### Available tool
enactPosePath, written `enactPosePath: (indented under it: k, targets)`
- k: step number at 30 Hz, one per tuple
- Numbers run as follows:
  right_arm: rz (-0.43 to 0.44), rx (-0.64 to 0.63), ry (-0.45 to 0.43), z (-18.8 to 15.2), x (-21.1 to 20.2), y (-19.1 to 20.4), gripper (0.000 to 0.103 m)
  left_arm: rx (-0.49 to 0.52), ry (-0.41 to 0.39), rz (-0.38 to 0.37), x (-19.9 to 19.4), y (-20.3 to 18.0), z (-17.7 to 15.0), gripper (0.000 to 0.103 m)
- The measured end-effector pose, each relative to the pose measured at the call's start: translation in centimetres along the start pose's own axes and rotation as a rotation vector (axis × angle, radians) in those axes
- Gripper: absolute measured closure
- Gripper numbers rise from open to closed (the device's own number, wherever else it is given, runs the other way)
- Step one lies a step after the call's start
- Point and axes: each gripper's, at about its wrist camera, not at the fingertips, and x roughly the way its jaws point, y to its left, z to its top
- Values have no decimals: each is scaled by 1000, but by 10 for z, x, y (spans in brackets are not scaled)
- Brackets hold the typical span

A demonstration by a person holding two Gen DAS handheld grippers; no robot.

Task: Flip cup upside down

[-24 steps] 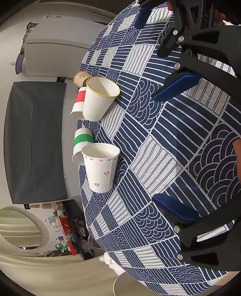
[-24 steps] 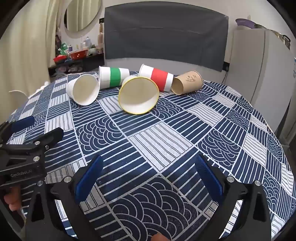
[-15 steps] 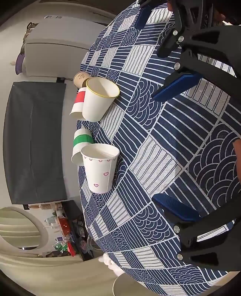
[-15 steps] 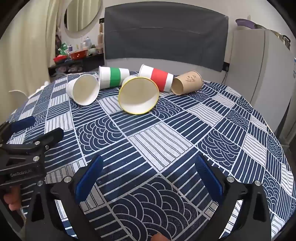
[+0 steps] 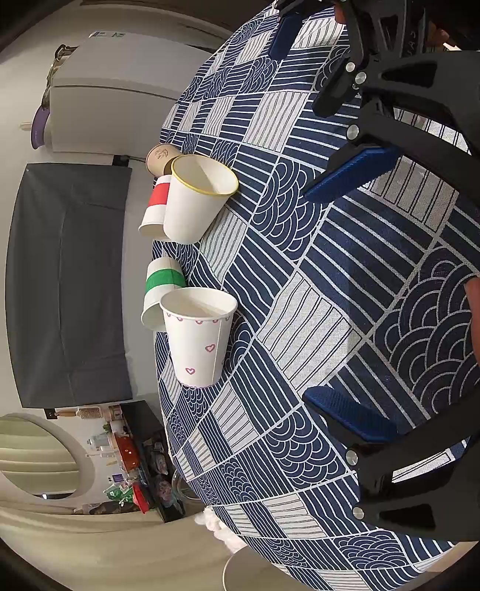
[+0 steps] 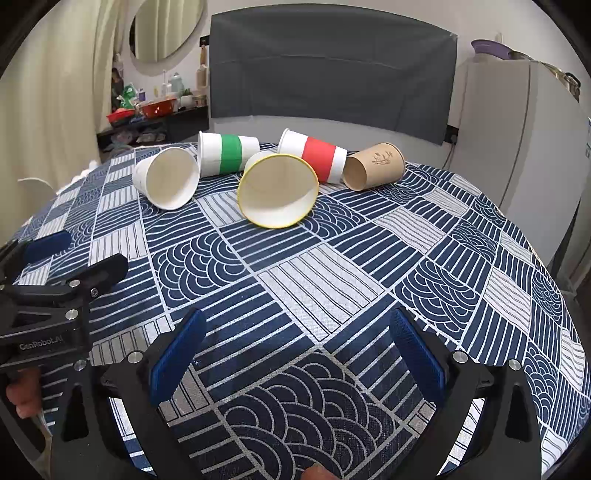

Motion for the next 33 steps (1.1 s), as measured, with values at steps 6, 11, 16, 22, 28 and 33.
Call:
enactPosePath:
  k: [6, 11, 16, 22, 28, 33]
  targets:
    - [2, -2, 2, 2, 1, 2, 8, 0, 3, -10, 1, 0, -1, 6]
    - [1, 1, 0, 2, 2, 2, 8, 4, 4, -9, 1, 0, -1, 6]
    - [-2, 1, -3, 2, 1, 1, 8, 3, 4, -9, 0, 0, -1, 6]
    - [-8, 4, -9, 2, 0, 1, 8, 3, -4, 3, -1, 0, -2, 6]
    - [-11, 4, -12, 2, 0, 1, 8, -3, 5, -5, 0, 2, -2, 6]
    - [-16, 1, -19, 2, -2, 2, 8, -4, 15, -8, 1, 2, -1, 6]
